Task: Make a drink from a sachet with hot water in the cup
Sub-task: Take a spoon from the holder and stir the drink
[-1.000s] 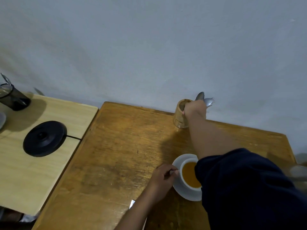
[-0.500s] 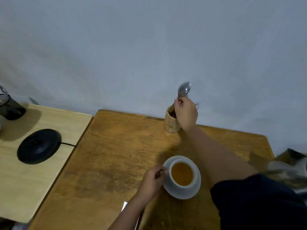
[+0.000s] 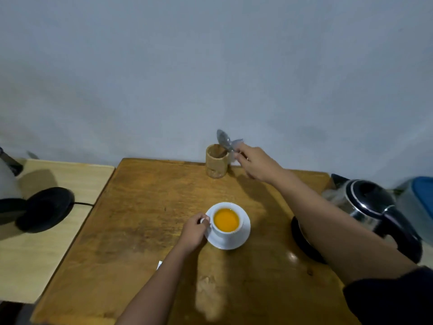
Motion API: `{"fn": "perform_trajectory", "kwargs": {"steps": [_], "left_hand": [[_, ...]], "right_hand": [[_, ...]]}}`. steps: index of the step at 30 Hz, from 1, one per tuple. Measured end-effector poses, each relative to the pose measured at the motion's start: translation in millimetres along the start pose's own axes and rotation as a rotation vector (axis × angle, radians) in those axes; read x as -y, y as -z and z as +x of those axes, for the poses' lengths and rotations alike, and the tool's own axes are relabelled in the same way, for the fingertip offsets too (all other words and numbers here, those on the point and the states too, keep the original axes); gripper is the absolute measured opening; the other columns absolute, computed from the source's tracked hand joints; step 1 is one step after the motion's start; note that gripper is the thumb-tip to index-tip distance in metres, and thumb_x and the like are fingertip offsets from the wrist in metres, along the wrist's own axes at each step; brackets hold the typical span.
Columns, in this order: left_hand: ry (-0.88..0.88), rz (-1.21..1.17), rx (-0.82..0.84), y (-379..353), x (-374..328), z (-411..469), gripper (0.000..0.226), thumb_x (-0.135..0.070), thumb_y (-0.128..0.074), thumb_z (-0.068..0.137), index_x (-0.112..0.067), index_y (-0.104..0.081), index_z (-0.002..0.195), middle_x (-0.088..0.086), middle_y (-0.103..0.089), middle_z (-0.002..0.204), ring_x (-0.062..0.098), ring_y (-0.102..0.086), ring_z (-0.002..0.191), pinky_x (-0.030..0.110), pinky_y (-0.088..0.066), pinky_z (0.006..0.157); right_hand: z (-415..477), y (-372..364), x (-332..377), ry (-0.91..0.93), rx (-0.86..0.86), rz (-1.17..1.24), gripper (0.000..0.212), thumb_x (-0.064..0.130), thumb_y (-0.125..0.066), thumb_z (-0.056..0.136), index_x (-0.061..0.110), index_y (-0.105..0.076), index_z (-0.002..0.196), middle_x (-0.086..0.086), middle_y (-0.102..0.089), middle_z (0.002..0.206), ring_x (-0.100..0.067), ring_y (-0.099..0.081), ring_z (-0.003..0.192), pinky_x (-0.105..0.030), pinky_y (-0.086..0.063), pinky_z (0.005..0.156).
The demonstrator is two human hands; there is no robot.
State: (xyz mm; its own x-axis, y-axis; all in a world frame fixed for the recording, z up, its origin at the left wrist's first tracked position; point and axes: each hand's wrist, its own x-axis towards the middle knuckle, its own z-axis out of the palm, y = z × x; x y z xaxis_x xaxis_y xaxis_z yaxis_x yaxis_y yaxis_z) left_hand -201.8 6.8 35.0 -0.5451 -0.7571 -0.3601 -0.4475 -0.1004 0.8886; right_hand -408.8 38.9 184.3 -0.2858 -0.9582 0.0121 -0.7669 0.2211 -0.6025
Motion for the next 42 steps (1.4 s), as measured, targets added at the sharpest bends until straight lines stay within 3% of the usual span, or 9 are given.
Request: {"fn": "perform_trajectory", "kwargs": {"steps": [6, 12, 19, 23, 26, 29, 33, 37, 42], "left_hand": [[-0.009, 0.021, -0.092, -9.7, 4.5, -1.3, 0.017, -0.017, -0.047, 0.092, -0.012, -0.057, 0.08, 0.005, -0.057, 0.078, 0.018, -0.05, 0.074, 0.027, -0.036, 0.059], [0.015, 0.038, -0.103, -9.4, 2.3, 2.3, 0.02, -0.015, -0.047, 0.091, -0.016, -0.052, 0.072, 0.001, -0.053, 0.07, 0.019, -0.047, 0.073, 0.027, -0.035, 0.059], [0.007, 0.024, -0.12, -10.7, 3.7, 4.2, 0.027, -0.014, -0.047, 0.091, -0.023, -0.05, 0.065, -0.001, -0.052, 0.07, 0.021, -0.047, 0.076, 0.029, -0.035, 0.06], [-0.007, 0.023, -0.115, -10.4, 5.8, 4.4, 0.022, -0.015, -0.046, 0.092, -0.018, -0.052, 0.07, 0.002, -0.053, 0.075, 0.022, -0.048, 0.078, 0.029, -0.036, 0.061], [-0.025, 0.021, -0.108, -10.2, 7.5, 3.3, 0.019, -0.016, -0.045, 0.092, -0.014, -0.054, 0.076, 0.005, -0.055, 0.08, 0.022, -0.048, 0.079, 0.03, -0.036, 0.061], [-0.026, 0.034, -0.103, -11.3, 6.9, 2.9, 0.018, -0.017, -0.043, 0.094, -0.014, -0.054, 0.079, 0.007, -0.055, 0.083, 0.022, -0.048, 0.08, 0.032, -0.036, 0.065], [-0.028, 0.032, -0.094, -11.1, 7.6, 3.2, 0.017, -0.018, -0.043, 0.094, -0.013, -0.055, 0.082, 0.007, -0.055, 0.085, 0.022, -0.049, 0.081, 0.032, -0.036, 0.065], [-0.023, 0.026, -0.087, -10.9, 7.5, 3.4, 0.016, -0.019, -0.042, 0.094, -0.014, -0.055, 0.086, 0.006, -0.056, 0.087, 0.021, -0.049, 0.083, 0.032, -0.037, 0.067], [-0.034, 0.021, -0.083, -10.0, 7.9, 3.2, 0.016, -0.019, -0.043, 0.094, -0.015, -0.056, 0.085, 0.006, -0.056, 0.087, 0.021, -0.05, 0.083, 0.029, -0.038, 0.064]], "right_hand": [[-53.0, -33.4, -22.4, -0.219, 0.303, -0.055, 0.028, 0.025, -0.042, 0.091, 0.015, -0.066, 0.079, -0.007, -0.065, 0.084, -0.02, -0.056, 0.076, -0.035, -0.046, 0.07], [-66.3, -44.5, -17.3, -0.271, 0.493, -0.264, 0.035, 0.014, -0.046, 0.09, 0.02, -0.039, 0.056, -0.001, -0.041, 0.061, -0.02, -0.042, 0.065, -0.03, -0.03, 0.053], [-70.3, -56.7, -11.3, -0.312, 0.401, -0.397, 0.023, 0.013, -0.053, 0.085, 0.014, -0.044, 0.063, -0.003, -0.048, 0.069, -0.023, -0.047, 0.067, -0.029, -0.037, 0.054], [-70.6, -61.0, -15.5, -0.372, 0.39, -0.207, 0.016, 0.006, -0.055, 0.081, 0.004, -0.07, 0.083, -0.014, -0.072, 0.082, -0.027, -0.067, 0.072, -0.038, -0.056, 0.067], [-71.3, -64.7, -20.7, -0.445, 0.178, 0.003, 0.014, 0.005, -0.06, 0.078, 0.003, -0.074, 0.082, -0.015, -0.073, 0.081, -0.022, -0.066, 0.071, -0.04, -0.058, 0.073], [-72.7, -63.7, -21.4, -0.55, -0.01, 0.245, 0.01, 0.001, -0.063, 0.079, 0.001, -0.072, 0.075, -0.01, -0.068, 0.066, -0.014, -0.062, 0.059, -0.028, -0.057, 0.065], [-76.4, -63.5, -19.6, -0.462, -0.139, 0.272, 0.011, 0.002, -0.061, 0.083, 0.001, -0.072, 0.086, -0.009, -0.068, 0.073, -0.001, -0.056, 0.054, -0.003, -0.04, 0.043], [-78.0, -65.3, -17.5, -0.326, -0.205, 0.136, 0.011, 0.006, -0.062, 0.084, 0.004, -0.071, 0.09, -0.01, -0.07, 0.086, -0.014, -0.062, 0.074, -0.017, -0.047, 0.063], [-78.6, -69.1, -16.5, -0.203, -0.257, 0.07, 0.013, 0.008, -0.061, 0.085, 0.005, -0.07, 0.093, -0.01, -0.071, 0.087, -0.017, -0.064, 0.078, -0.026, -0.054, 0.069]]}}
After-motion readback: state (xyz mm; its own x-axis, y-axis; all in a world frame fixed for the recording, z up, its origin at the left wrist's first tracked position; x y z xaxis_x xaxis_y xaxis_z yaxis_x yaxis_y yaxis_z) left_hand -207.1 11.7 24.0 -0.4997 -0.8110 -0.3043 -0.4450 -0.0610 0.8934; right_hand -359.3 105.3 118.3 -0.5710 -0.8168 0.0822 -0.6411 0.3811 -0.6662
